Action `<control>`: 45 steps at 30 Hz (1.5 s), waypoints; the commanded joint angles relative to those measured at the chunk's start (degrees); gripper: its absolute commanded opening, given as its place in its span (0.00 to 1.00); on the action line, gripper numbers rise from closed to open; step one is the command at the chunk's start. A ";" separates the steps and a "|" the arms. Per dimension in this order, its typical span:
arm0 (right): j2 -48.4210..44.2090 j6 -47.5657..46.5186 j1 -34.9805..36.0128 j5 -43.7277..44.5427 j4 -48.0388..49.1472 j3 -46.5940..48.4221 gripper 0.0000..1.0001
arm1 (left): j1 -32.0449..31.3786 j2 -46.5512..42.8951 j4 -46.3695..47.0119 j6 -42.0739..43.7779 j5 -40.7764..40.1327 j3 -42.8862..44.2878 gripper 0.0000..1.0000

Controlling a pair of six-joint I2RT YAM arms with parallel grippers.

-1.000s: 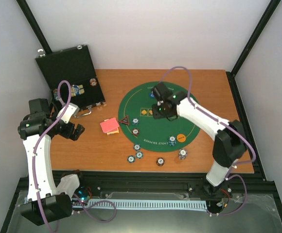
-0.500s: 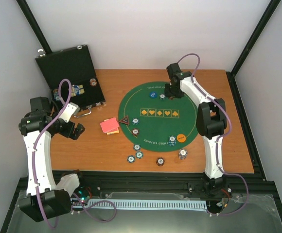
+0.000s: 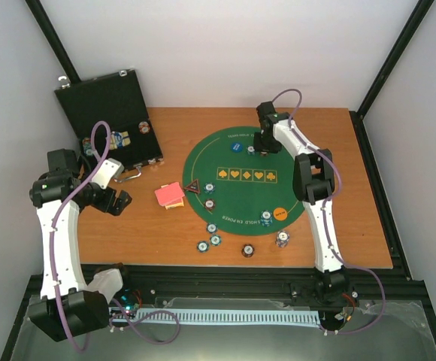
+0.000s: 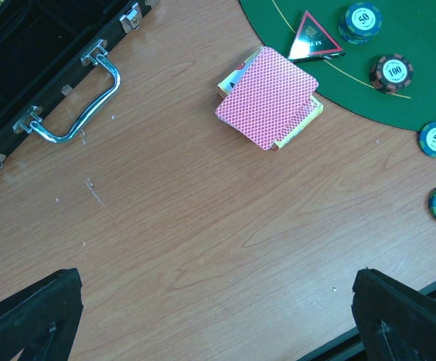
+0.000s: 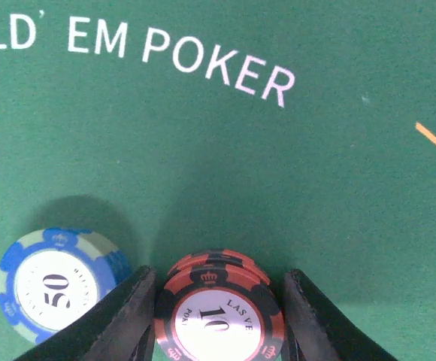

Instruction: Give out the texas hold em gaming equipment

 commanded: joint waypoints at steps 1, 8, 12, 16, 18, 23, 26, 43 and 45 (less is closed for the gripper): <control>2.45 -0.01 -1.07 -1.20 -0.70 3.53 0.20 | 0.11 0.43 1.22 -0.01 1.96 0.58 1.00; 3.81 -0.44 -1.64 -2.19 -1.74 4.11 0.40 | 0.10 0.11 1.60 0.26 1.83 -0.35 1.00; 1.62 -0.67 -1.59 -2.30 -2.93 3.60 0.48 | 0.10 -0.66 1.80 0.56 1.31 -0.62 1.00; -2.92 -0.71 -1.64 -2.14 -3.80 3.43 0.66 | 0.10 -1.08 1.62 0.38 1.24 -0.66 1.00; -5.54 -0.66 -1.56 -2.08 -4.98 3.21 0.72 | 0.10 -1.53 1.76 0.00 1.24 -0.58 1.00; -16.86 0.65 -0.38 -1.14 -4.02 -7.14 0.74 | 0.11 -1.64 1.37 -0.84 1.34 -0.87 1.00; -26.67 2.64 1.47 -0.27 -0.54 -19.05 0.76 | 0.12 -1.92 1.07 -0.84 0.82 -1.36 1.00; -64.94 29.88 43.57 10.42 9.79 -75.51 0.75 | 0.15 -5.93 -1.01 -1.59 4.22 -2.97 1.00; -65.01 31.52 46.23 10.46 9.01 -76.27 0.75 | 0.10 -5.81 -1.15 -1.77 4.27 -2.70 1.00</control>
